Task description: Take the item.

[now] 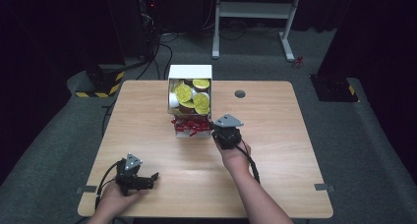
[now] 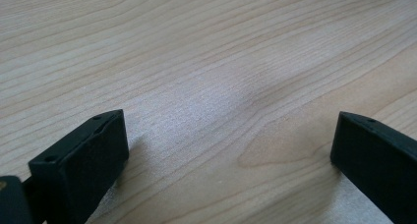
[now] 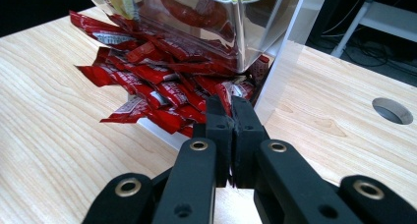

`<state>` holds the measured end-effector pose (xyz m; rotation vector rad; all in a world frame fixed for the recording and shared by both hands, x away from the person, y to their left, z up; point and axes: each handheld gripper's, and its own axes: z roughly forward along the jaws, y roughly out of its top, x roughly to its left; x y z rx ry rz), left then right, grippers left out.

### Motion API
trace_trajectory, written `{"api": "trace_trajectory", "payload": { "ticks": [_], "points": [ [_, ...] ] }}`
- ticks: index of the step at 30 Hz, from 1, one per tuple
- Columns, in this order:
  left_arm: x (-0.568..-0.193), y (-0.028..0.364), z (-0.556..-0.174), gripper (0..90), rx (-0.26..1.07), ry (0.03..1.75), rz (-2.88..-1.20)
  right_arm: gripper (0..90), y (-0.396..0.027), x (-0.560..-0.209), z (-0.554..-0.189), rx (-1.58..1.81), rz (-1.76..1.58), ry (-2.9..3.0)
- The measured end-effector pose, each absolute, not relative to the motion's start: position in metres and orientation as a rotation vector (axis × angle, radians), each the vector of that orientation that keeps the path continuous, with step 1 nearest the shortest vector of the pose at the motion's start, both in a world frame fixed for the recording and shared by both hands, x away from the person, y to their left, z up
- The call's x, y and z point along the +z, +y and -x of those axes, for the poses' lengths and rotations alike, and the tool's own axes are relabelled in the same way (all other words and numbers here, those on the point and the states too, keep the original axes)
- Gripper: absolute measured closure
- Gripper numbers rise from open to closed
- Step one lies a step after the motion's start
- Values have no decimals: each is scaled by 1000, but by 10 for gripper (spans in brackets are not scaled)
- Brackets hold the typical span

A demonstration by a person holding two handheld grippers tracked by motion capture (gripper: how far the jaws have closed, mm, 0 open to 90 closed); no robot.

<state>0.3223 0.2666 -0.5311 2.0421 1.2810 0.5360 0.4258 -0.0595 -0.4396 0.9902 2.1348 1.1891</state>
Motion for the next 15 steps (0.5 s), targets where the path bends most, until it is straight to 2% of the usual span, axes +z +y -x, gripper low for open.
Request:
{"api": "trace_trajectory", "payload": {
  "ticks": [15],
  "points": [
    [-531,267,-322,15,539,1281,-2043,888,-70,-440,-402,1254,-938,2099]
  ]
}}
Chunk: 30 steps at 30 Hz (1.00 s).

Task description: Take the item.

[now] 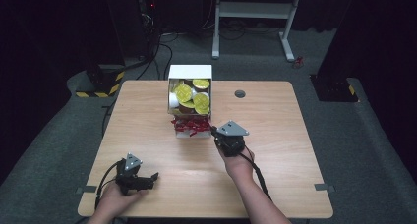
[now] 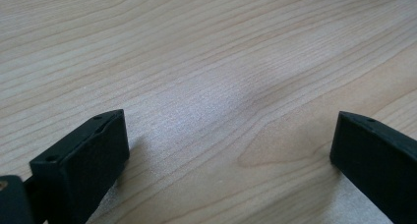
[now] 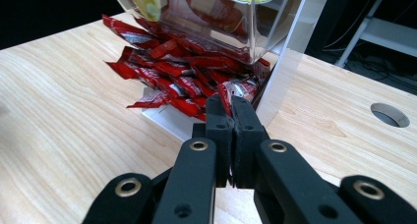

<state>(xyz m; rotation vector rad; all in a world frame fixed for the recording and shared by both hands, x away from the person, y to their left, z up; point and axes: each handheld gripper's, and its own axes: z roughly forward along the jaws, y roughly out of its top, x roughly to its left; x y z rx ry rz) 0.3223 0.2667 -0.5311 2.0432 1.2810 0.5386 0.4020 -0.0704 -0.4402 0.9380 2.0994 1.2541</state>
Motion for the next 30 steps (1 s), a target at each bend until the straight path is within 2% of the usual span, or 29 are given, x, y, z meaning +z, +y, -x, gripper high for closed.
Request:
{"api": "trace_trajectory", "payload": {
  "ticks": [30],
  "points": [
    [-531,267,-323,15,537,1281,-2042,892,-103,-439,-345,1367,-851,2011]
  ]
}}
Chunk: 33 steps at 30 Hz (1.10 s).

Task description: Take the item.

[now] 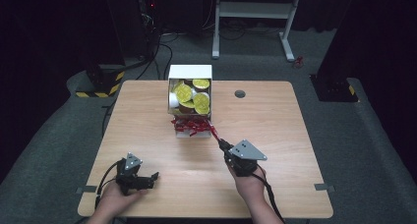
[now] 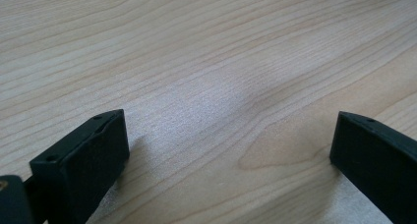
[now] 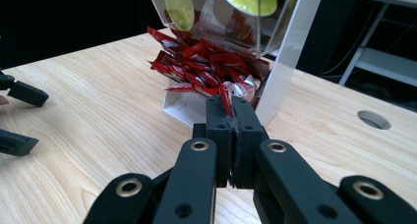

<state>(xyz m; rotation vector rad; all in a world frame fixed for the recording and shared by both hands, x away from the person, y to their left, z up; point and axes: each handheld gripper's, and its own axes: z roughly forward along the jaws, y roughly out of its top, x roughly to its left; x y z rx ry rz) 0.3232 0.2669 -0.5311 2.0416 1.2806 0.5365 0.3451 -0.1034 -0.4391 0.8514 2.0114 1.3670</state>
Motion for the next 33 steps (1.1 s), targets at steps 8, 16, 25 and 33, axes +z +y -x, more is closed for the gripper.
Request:
{"api": "trace_trajectory", "payload": {
  "ticks": [8,16,25,33],
  "points": [
    [-531,267,-323,15,533,1281,-2041,893,-119,-434,-339,1396,-874,1998],
    [-531,267,-323,15,532,1281,-2040,894,-127,-431,-339,1388,-875,1980],
    [-531,267,-323,15,531,1282,-2036,894,-135,-430,-341,1391,-898,1960],
    [-531,267,-323,15,532,1282,-2039,895,-143,-429,-344,1391,-920,1945]
  ]
}}
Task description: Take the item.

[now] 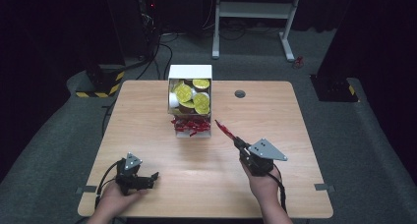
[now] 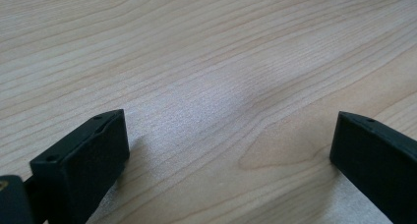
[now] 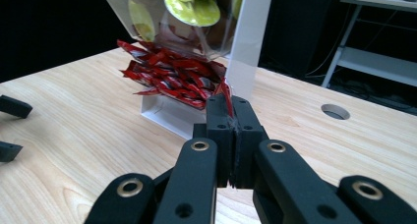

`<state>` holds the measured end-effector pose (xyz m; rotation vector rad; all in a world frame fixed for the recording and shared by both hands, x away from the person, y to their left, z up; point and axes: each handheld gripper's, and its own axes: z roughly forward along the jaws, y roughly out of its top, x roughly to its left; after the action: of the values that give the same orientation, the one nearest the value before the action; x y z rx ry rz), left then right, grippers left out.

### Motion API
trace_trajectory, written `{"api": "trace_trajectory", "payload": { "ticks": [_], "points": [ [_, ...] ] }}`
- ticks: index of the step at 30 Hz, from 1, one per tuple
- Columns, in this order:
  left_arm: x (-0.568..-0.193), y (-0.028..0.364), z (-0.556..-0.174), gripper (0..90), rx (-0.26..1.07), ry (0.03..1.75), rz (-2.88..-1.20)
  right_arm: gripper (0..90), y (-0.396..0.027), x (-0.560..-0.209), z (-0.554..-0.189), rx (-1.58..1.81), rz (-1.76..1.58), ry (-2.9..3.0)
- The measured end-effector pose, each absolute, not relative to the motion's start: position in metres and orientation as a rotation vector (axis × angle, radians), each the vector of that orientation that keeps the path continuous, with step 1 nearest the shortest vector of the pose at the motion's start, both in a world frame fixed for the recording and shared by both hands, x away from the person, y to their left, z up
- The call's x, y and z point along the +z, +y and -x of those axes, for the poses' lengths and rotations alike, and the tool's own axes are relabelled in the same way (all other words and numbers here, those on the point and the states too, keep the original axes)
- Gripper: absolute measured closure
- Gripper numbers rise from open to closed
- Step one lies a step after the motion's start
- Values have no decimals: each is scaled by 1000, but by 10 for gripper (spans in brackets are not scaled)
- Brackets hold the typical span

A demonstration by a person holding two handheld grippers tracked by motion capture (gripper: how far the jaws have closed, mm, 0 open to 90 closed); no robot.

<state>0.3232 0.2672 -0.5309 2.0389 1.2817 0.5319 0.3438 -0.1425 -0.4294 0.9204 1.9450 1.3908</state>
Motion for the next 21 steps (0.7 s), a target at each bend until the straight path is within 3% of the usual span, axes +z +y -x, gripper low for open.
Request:
{"api": "trace_trajectory", "payload": {
  "ticks": [21],
  "points": [
    [-531,267,-323,21,542,1280,-2043,895,-178,-434,-359,1370,-1042,1881]
  ]
}}
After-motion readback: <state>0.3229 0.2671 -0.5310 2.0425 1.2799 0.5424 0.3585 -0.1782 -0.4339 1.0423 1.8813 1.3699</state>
